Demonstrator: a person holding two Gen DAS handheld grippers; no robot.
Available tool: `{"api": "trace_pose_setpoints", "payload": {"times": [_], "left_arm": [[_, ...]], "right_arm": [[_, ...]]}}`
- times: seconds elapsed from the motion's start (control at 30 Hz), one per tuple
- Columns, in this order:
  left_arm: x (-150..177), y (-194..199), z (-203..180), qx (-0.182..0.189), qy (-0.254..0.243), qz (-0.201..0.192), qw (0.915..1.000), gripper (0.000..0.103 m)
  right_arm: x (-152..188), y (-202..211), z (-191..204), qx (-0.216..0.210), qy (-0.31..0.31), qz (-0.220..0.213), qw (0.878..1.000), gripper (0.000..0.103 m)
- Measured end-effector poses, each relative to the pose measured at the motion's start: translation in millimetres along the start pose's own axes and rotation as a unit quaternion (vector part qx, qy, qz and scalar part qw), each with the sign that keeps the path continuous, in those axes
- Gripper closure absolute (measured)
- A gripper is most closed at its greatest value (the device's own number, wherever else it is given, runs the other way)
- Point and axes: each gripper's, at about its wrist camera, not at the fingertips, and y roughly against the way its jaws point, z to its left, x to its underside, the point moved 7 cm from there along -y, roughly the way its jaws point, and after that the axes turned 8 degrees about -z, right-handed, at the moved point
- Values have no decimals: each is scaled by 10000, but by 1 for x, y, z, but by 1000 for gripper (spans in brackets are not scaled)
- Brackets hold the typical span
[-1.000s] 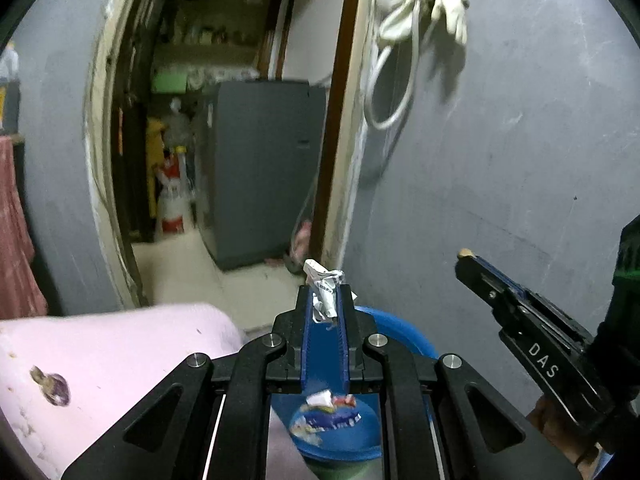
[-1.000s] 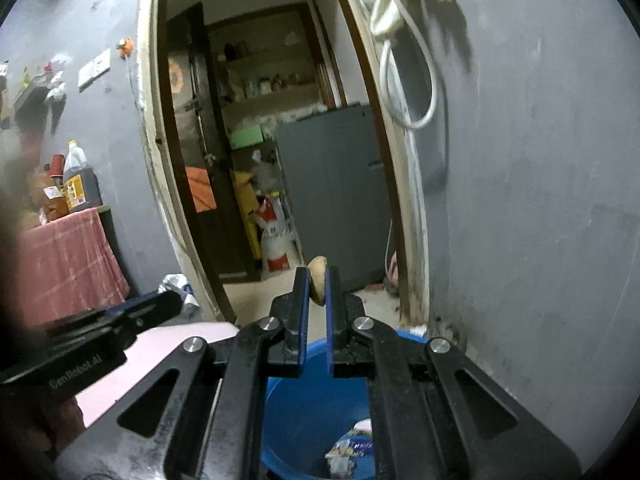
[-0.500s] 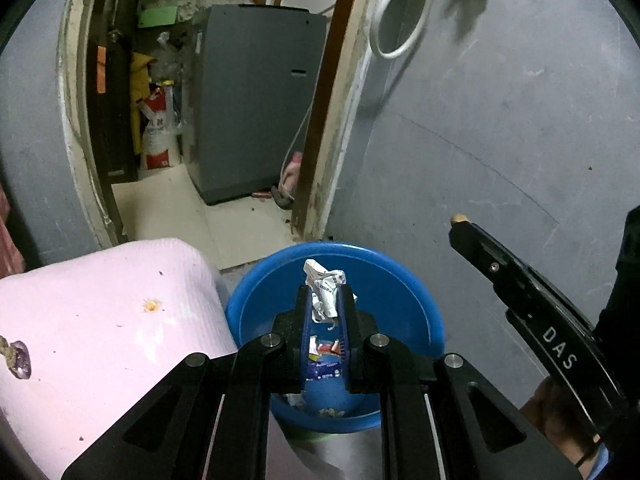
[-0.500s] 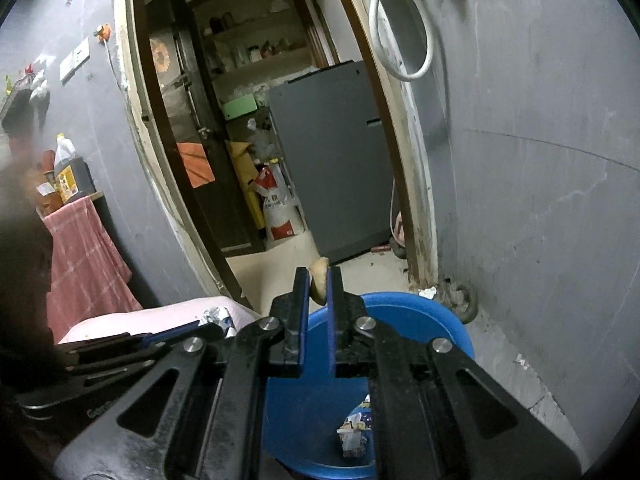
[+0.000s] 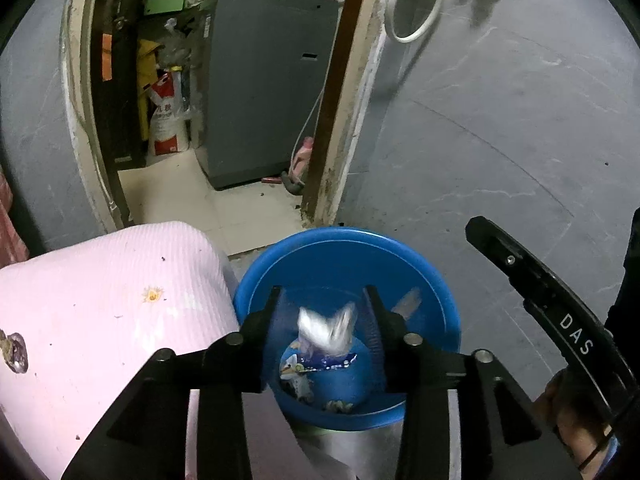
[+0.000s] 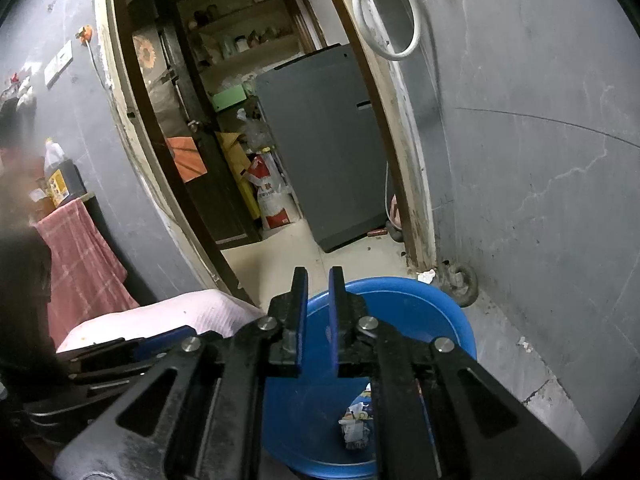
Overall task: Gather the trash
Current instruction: 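Carry both items over the blue bucket and open both tools to drop them, then move both tools back over the purple bulb and brown scrap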
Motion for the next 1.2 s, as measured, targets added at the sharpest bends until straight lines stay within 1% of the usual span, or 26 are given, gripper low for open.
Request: {"api": "trace_pose_setpoints", "payload": {"times": [0.07, 0.17, 0.23, 0.27, 0.3, 0.33, 0.4, 0.43, 0.47, 0.5, 0.53, 0.57, 0.6, 0.63, 0.7, 0.73, 0.8, 0.83, 0.9, 0.97, 1.07, 1.2], "left_arm": [[0, -1, 2, -42, 10, 26, 10000, 68], [-1, 1, 6, -111, 31, 39, 9999, 67], [-2, 4, 10, -170, 62, 3, 9998, 61], [-3, 7, 14, -219, 96, -40, 9997, 54], [-4, 9, 17, -261, 127, -87, 9995, 50], [-5, 12, 19, -285, 157, -132, 9994, 49], [-9, 18, 26, -361, 208, -226, 9989, 47], [-12, 22, 30, -416, 228, -275, 9985, 46], [-13, 25, 34, -455, 251, -319, 9981, 42], [-15, 30, 38, -490, 294, -388, 9976, 34], [-17, 36, 44, -500, 364, -487, 9969, 29], [-19, 43, 49, -496, 427, -595, 9961, 21], [-20, 49, 54, -503, 493, -719, 9949, 17], [-22, 55, 59, -520, 547, -828, 9937, 16], [-25, 68, 72, -591, 619, -988, 9914, 13], [-26, 73, 77, -639, 640, -1042, 9904, 13], [-28, 86, 89, -786, 668, -1195, 9875, 12], [-29, 92, 95, -853, 671, -1266, 9860, 11], [-32, 106, 108, -1059, 678, -1437, 9816, 5], [-33, 120, 120, -1180, 704, -1616, 9772, 4], [-33, 140, 139, -1363, 706, -1777, 9720, 4], [-32, 164, 162, -1646, 661, -1928, 9651, 4]], "right_arm": [[0, 0, -1, 0, -16, 6, 10000, 90], [-1, -1, 0, 26, -6, -5, 10000, 85], [-2, -1, 1, 18, -11, -26, 10000, 80], [-1, -1, 2, 19, -7, -40, 10000, 76], [-1, 0, 2, 13, 0, -52, 10000, 73], [-2, 0, 3, 6, 8, -66, 10000, 71], [-2, 0, 5, -11, 18, -105, 9999, 63], [-2, 0, 6, -18, 18, -124, 9999, 61], [-3, 1, 7, -33, 18, -152, 9999, 56], [-4, 1, 9, -44, 21, -188, 9998, 51], [-5, 2, 10, -54, 24, -222, 9997, 49], [-6, 3, 12, -64, 27, -268, 9996, 43], [-7, 4, 15, -86, 22, -319, 9995, 37], [-9, 5, 18, -128, 9, -387, 9992, 33], [-12, 8, 24, -214, -8, -501, 9985, 23], [-13, 9, 29, -280, -6, -565, 9980, 21], [-15, 11, 38, -394, 22, -672, 9970, 12], [-16, 12, 45, -469, 59, -731, 9962, 11], [-17, 14, 59, -627, 151, -831, 9944, 4], [-17, 15, 72, -782, 233, -893, 9927, 0], [-15, 19, 93, -1015, 369, -955, 9896, 0], [-11, 23, 120, -1288, 540, -871, 9864, 0]]}}
